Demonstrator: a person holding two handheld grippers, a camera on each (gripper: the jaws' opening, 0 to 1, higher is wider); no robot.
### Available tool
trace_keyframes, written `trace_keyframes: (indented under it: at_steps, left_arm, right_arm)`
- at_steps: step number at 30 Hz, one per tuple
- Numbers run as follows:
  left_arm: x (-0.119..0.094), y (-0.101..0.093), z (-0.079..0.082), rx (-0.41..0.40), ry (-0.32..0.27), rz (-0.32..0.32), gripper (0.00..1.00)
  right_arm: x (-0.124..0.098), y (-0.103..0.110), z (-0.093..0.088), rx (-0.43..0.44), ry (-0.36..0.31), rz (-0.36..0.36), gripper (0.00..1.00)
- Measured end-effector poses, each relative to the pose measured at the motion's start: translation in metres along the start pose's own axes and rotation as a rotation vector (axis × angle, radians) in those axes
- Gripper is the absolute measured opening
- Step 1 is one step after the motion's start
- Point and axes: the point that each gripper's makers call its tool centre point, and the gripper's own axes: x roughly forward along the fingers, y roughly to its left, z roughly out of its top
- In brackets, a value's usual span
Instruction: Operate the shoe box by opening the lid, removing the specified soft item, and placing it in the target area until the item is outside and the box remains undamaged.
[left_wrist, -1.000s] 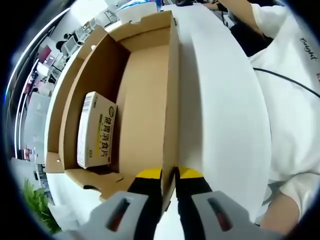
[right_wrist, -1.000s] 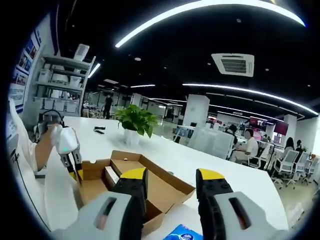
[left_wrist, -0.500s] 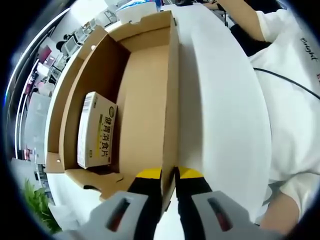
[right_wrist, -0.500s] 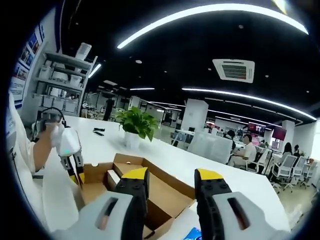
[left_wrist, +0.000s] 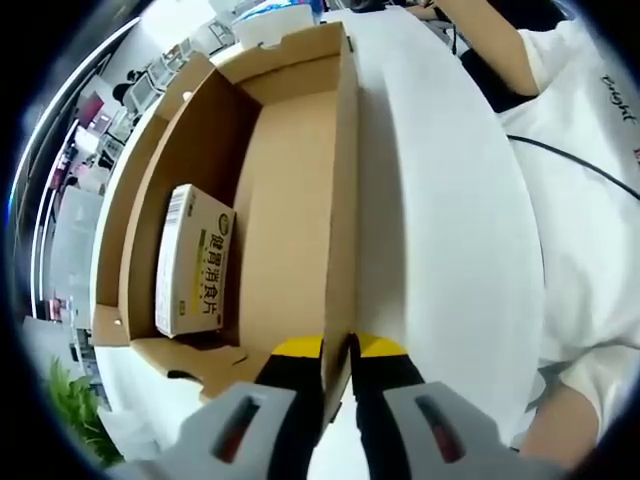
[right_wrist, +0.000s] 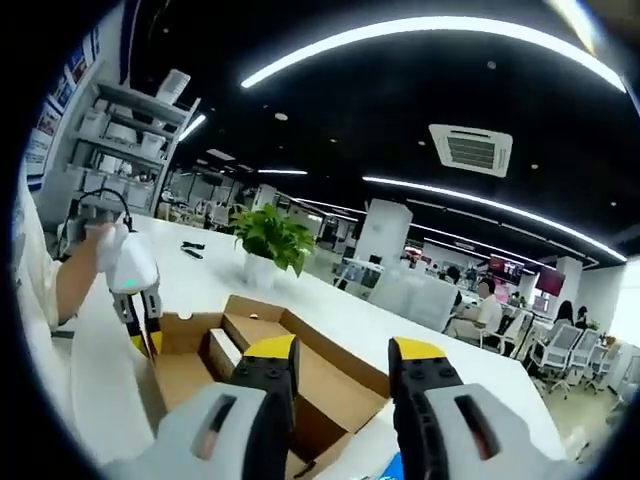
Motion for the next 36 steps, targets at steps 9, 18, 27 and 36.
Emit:
trace_keyframes:
  at_steps: [9, 18, 27, 36]
  left_arm:
    - [0.0, -0.001, 0.0, 0.056, -0.011, 0.008, 0.08]
    - [0.001, -0.001, 0.0, 0.044, 0.001, 0.005, 0.08]
    - [0.001, -0.002, 0.0, 0.047, -0.002, 0.016, 0.08]
    - [0.001, -0.002, -0.001, 0.058, -0.001, 0.017, 0.08]
  right_arm:
    - [0.01, 0.01, -0.002, -0.025, 0.0, 0.015, 0.34]
    - [0.014, 0.02, -0.006, -0.042, 0.013, 0.033, 0.34]
    - [0.018, 0.028, -0.013, -0.041, 0.031, 0.049, 0.35]
    - [0.027, 0.049, -0.025, -0.024, 0.047, 0.103, 0.34]
